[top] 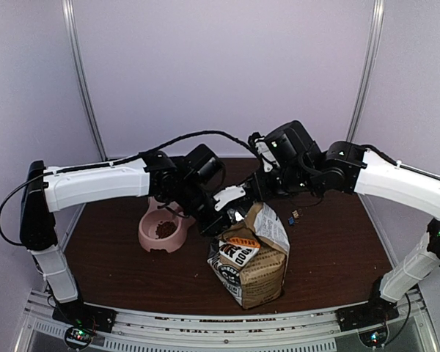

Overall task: Serve the pet food
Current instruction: Collect the pet food from the pet food bag.

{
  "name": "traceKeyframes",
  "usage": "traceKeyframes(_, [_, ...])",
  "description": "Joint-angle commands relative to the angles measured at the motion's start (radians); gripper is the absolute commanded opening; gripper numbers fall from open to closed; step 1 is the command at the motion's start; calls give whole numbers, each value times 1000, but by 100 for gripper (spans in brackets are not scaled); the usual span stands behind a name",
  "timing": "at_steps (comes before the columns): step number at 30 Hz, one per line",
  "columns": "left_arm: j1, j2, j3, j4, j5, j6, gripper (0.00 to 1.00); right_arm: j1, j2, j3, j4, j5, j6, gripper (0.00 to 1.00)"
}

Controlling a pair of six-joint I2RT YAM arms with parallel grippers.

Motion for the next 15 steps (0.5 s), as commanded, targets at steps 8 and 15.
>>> traceKeyframes(8, [77, -90, -94, -29, 423, -185, 0, -13, -9, 1, 48, 48, 8, 0])
traceKeyframes(15, [160, -175, -188, 157, 508, -419, 0, -13, -11, -1, 46, 51, 8, 0])
